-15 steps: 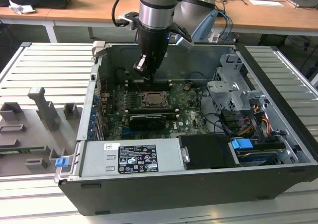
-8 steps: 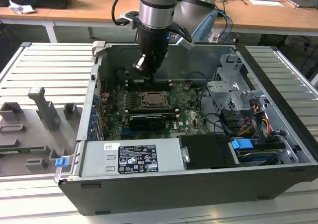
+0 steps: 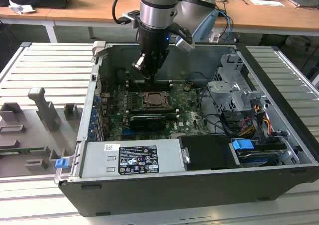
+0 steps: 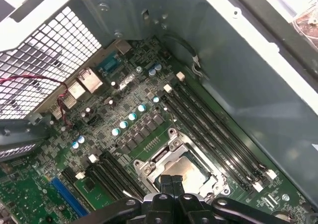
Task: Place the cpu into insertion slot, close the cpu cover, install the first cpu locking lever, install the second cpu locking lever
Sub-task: 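Install the first cpu locking lever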
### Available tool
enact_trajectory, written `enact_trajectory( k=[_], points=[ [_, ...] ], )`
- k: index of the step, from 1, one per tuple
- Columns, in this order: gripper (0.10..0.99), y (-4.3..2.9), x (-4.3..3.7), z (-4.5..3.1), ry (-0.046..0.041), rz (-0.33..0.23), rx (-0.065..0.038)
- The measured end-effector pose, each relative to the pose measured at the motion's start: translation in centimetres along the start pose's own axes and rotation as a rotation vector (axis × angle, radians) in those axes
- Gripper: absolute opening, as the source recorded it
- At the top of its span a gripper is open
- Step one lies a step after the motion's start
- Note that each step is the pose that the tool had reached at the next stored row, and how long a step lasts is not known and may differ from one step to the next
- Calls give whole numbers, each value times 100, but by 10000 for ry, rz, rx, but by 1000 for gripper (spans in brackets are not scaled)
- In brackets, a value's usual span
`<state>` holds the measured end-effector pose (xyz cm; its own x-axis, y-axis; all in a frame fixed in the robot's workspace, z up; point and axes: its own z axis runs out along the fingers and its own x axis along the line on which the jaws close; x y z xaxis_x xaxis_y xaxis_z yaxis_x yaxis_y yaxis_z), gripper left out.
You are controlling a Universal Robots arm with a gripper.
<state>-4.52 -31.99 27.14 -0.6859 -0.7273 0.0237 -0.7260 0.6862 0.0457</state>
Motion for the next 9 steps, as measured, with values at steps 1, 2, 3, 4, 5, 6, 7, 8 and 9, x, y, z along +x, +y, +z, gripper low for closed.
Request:
enact_trajectory(
  k=[1, 2, 3, 4, 5, 6, 7, 8, 9],
  points=[
    [106, 0, 0, 0, -3, 66, -2],
    [106, 0, 0, 0, -5, 129, -3],
    [106, 0, 0, 0, -8, 190, -4],
    [106, 0, 0, 0, -12, 273, -6],
    [106, 0, 0, 0, -15, 339, -8],
    [106, 0, 0, 0, -18, 409, -10],
    [106, 0, 0, 1, -21, 470, -11],
    [106, 0, 0, 1, -26, 584, -14],
    [106, 0, 0, 1, -31, 685, -16]
  ],
)
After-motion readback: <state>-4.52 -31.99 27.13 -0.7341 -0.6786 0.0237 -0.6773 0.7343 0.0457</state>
